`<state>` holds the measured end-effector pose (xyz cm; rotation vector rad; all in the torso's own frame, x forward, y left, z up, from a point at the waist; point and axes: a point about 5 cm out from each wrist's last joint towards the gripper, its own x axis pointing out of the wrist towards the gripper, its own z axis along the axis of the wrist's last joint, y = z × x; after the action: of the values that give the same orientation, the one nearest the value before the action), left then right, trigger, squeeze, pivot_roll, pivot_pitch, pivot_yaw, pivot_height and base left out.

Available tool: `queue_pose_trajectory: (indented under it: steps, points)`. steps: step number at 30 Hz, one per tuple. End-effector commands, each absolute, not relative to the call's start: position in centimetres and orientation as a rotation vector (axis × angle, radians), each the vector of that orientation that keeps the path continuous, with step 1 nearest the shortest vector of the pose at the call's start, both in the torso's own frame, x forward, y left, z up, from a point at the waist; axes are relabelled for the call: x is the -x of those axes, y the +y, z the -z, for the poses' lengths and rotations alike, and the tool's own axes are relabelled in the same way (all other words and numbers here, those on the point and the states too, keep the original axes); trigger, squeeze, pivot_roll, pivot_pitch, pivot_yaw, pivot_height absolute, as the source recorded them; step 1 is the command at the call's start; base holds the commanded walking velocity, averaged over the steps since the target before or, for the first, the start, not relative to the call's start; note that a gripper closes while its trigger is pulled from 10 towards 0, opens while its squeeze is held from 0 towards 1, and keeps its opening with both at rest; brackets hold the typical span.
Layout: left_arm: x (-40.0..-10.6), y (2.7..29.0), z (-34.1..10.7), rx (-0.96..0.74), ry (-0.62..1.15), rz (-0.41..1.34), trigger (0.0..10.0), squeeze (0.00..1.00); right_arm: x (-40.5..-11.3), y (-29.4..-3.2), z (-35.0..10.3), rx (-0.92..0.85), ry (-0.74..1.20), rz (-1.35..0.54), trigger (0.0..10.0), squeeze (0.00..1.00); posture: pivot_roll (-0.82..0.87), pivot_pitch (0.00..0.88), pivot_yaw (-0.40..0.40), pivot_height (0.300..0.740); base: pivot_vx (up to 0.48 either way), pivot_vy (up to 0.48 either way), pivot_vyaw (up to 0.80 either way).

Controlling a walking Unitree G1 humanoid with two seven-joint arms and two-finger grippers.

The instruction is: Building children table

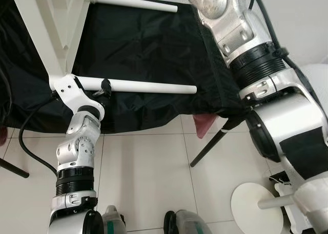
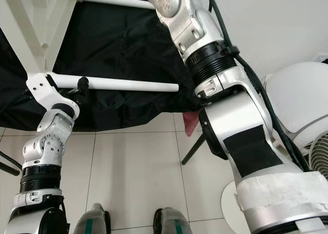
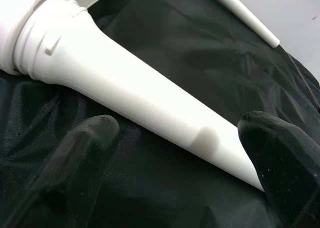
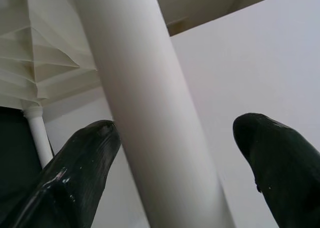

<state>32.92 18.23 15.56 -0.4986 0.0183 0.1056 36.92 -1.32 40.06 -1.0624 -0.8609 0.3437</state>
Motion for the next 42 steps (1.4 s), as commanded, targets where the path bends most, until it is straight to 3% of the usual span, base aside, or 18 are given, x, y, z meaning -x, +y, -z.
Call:
queue_pose_trajectory:
  steps: [1, 4, 5, 6, 7, 8, 19, 32, 42]
  points:
    - [-33.0, 18.0, -15.4, 0.487, 0.03, -0.089, 10.0, 0.0, -36.8, -1.1, -40.6, 1.086, -0.87, -0.325, 10.0, 0.0, 0.03, 0.053, -0.059, 0.74, 0.0, 0.0, 0.0]
    - [-33.0, 17.9, -15.3, 0.485, 0.04, -0.081, 10.0, 0.0, -36.8, -1.0, -41.0, 1.098, -0.878, -0.313, 10.0, 0.0, 0.03, 0.053, -0.059, 0.74, 0.0, 0.0, 0.0]
    - [-33.0, 17.5, -14.9, 0.475, 0.073, -0.053, 10.0, 0.0, -36.8, -0.9, -41.3, 1.103, -0.87, -0.326, 6.1, 0.0, 0.02, 0.055, -0.057, 0.74, 0.0, 0.0, 0.0]
    - [-33.0, 17.5, -14.9, 0.475, 0.073, -0.053, 10.0, 0.0, -36.8, -0.9, -41.3, 1.103, -0.87, -0.326, 6.1, 0.0, 0.02, 0.055, -0.057, 0.74, 0.0, 0.0, 0.0]
    - [-33.0, 17.3, -14.7, 0.465, 0.096, -0.038, 10.0, 0.0, -36.8, -0.9, -41.3, 1.114, -0.866, -0.339, 1.2, 0.0, 0.02, 0.055, -0.057, 0.74, 0.0, 0.0, 0.0]
    - [-33.0, 17.0, -14.4, 0.452, 0.12, -0.029, 10.0, 0.0, -36.9, -0.9, -41.4, 1.114, -0.856, -0.347, 0.0, 0.0, 0.02, 0.056, -0.055, 0.74, 0.0, 0.0, 0.0]
    - [-33.5, 17.4, -13.7, 0.497, 0.229, -0.116, 10.0, 0.0, -37.1, -1.4, -42.4, 1.089, -0.831, -0.331, 0.0, 0.0, 0.01, 0.058, -0.047, 0.74, 0.0, 0.0, 0.0]
    - [-35.5, 20.8, -17.1, 0.626, 0.092, -0.232, 10.0, 0.0, -36.9, -1.9, -43.3, 1.046, -0.861, -0.31, 0.0, 0.0, 0.0, 0.054, -0.045, 0.74, 0.0, 0.0, 0.0]
    - [-36.6, 20.9, -17.1, 0.697, 0.115, -0.241, 10.0, 0.0, -36.8, -2.2, -44.1, 1.028, -0.88, -0.285, 0.0, 0.0, -0.01, 0.056, -0.041, 0.74, 0.0, 0.0, 0.0]
